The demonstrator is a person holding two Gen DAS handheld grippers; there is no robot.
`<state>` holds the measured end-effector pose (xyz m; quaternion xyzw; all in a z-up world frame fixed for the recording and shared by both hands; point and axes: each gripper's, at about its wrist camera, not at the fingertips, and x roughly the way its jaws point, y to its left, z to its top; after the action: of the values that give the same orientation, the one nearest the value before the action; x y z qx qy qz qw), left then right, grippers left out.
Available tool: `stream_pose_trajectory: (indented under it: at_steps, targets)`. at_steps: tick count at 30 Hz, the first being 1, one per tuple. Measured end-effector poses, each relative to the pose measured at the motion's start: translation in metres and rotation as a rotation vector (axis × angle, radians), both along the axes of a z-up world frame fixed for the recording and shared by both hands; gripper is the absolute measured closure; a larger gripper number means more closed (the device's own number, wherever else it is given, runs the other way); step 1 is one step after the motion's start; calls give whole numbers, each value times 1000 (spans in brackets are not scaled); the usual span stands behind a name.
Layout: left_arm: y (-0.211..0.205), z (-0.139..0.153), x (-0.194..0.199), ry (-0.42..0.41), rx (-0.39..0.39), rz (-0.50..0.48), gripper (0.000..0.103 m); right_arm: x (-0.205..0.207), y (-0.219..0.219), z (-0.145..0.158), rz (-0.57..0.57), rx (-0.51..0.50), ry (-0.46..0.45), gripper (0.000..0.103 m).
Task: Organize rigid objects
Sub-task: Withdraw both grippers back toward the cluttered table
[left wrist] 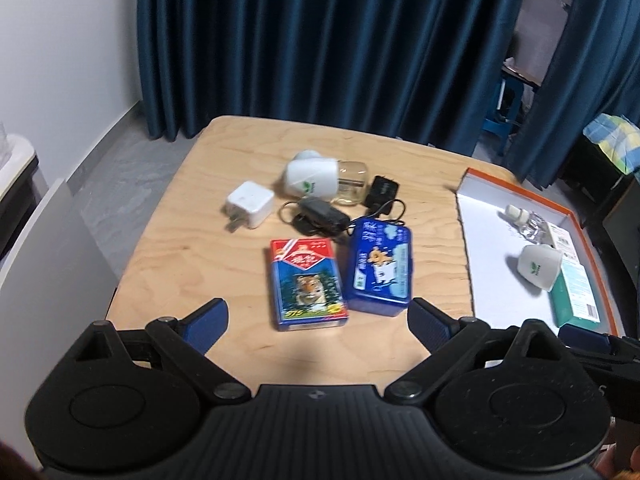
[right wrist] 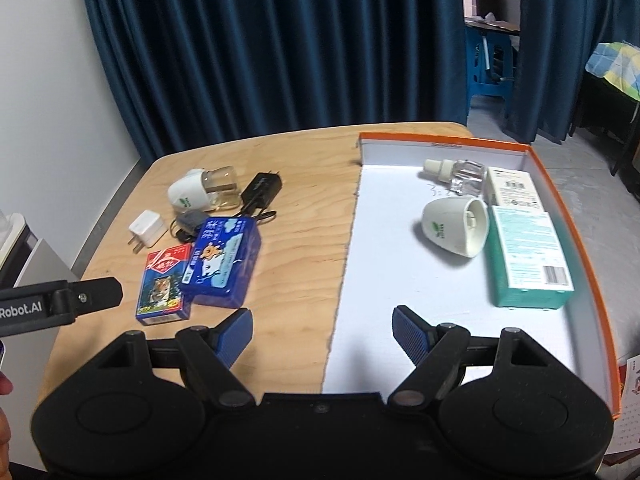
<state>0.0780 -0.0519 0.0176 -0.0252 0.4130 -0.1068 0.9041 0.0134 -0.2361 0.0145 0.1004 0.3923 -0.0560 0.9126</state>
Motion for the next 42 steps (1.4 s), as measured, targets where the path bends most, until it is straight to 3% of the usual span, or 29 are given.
stream_pose_trajectory:
  at_steps: [21,32,37,42]
  targets:
    - [11,-27,43,61,-33,111,4,13,-8,-17,10,18,21,12]
    - [-1,-45,80,97,-51,125,5,26,-21,-26,0,30,28,12]
    - [-3,-57,84,137,-67,105,3,30,-23,-28,-2,40,27,12]
    - [4,-60,75,115,-95,81,4,31,-20,-25,11,36,18,12]
